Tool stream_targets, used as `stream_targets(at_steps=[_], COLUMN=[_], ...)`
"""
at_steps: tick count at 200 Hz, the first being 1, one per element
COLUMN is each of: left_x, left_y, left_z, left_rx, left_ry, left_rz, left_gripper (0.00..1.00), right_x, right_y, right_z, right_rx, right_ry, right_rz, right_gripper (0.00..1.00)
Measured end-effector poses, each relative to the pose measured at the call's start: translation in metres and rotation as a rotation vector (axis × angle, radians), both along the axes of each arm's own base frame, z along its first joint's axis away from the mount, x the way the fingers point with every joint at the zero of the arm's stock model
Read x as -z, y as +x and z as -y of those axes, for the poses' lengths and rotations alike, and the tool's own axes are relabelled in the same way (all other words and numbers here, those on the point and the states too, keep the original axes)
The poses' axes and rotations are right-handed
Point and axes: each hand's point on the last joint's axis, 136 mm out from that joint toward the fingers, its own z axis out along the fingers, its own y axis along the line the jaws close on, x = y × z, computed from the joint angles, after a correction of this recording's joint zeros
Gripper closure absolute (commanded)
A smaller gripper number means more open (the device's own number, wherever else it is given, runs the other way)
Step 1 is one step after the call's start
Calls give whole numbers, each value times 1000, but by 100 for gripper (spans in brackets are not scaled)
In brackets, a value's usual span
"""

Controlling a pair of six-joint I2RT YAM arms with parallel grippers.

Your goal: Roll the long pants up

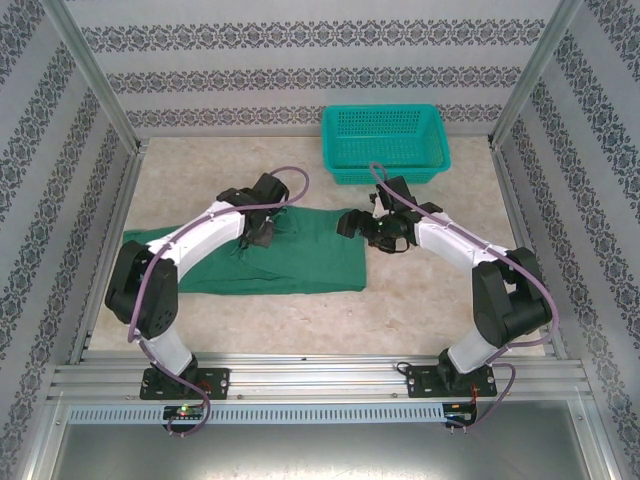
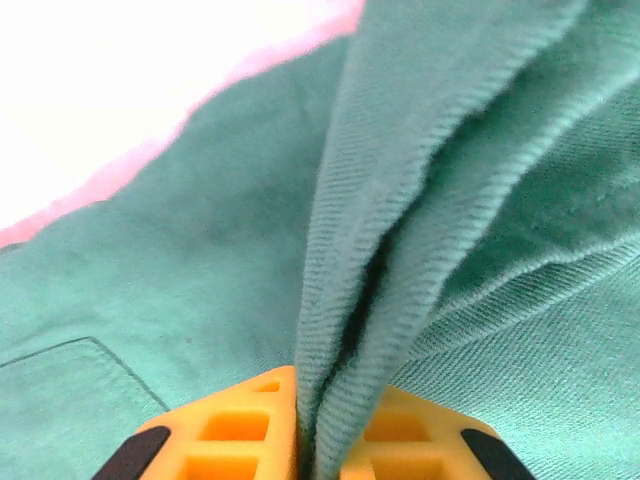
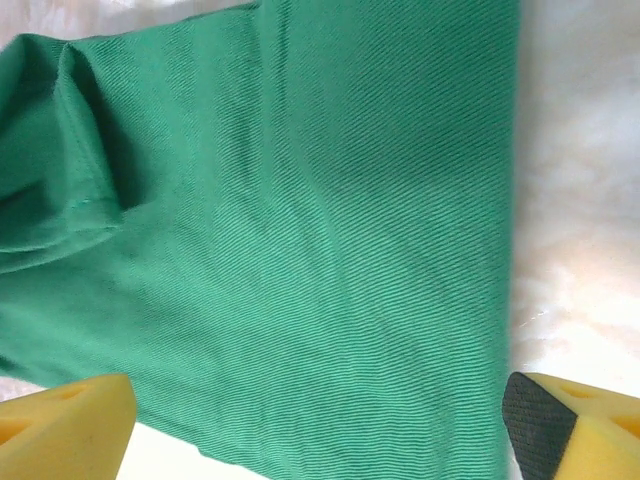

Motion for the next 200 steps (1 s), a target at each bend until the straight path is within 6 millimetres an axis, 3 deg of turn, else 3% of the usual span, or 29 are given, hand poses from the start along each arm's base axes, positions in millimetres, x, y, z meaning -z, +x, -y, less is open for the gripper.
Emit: stream_targets(at_steps=[26, 45, 77, 121, 155, 180, 200], left_x=[-25, -37, -56, -71, -70, -66, -63], left_y=[0, -4, -12, -39, -53, -62, -69], left_z=[-13, -37, -100, -181, -208, -223, -237], left_rx=[-65, -146, -343, -579, -660, -702, -747], left_ry=[-24, -38, -69, -50, -24, 1, 2], left_rz=[38, 48, 79, 85, 63, 45, 34], left_gripper=[87, 87, 85, 82, 79, 84, 70], right_x=[10, 23, 38, 41, 50, 58, 64], right_y=[1, 2, 5, 16, 23, 29, 32], right_z=[3, 5, 7, 1, -5, -9, -13], right_rx=[0, -4, -6, -13, -21, -34, -46], right_ry=[-16, -35, -52, -42, -37, -36, -40], right_rz=[-19, -54, -89, -94, -115, -128, -139], right_gripper=[5, 5, 5, 5, 5, 6, 6])
